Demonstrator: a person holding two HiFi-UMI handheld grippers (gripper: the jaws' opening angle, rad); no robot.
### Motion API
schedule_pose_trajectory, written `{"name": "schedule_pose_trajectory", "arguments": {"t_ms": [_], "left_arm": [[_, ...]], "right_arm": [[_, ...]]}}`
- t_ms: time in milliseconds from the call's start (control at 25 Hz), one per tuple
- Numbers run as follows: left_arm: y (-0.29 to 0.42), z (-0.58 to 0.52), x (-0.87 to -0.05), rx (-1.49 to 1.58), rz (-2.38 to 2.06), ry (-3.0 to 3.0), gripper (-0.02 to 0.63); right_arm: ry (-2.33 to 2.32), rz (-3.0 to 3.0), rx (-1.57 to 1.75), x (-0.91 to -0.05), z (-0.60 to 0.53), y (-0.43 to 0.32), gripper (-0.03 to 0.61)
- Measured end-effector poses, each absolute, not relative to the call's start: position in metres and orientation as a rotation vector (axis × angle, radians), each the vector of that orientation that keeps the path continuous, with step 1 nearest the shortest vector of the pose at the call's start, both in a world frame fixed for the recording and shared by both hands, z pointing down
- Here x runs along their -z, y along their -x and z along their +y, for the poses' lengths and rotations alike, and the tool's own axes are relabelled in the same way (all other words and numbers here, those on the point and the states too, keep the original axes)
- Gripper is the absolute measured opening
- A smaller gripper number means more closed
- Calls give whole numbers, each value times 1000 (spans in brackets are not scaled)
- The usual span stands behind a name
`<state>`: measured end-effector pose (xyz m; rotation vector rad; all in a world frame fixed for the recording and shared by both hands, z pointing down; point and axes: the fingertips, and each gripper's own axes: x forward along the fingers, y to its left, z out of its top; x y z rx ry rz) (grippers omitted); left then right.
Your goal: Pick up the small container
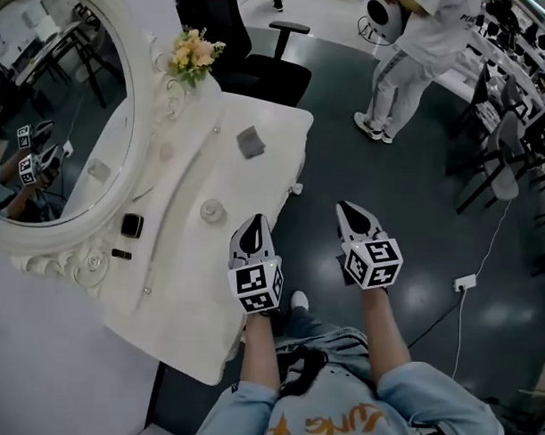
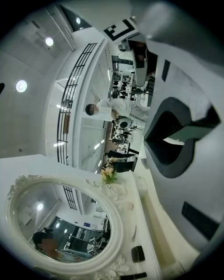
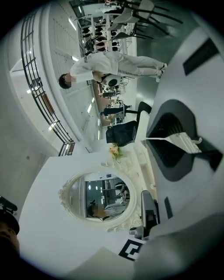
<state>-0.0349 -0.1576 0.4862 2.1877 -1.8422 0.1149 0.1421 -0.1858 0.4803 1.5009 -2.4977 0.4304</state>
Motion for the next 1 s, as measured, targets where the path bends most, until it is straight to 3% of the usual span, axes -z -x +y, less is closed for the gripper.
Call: {"name": "schedule_pose_trajectory", "arguments": {"t_ms": [240, 1000], "left_arm": [[36, -181, -472, -160, -1908, -2197, 21], [157, -155, -517, -214, -2161, -1752, 21]], "right_arm": [[-1430, -2603, -459, -476, -223, -126, 29], [-915, -2725, -514, -519, -246, 22, 29]]}}
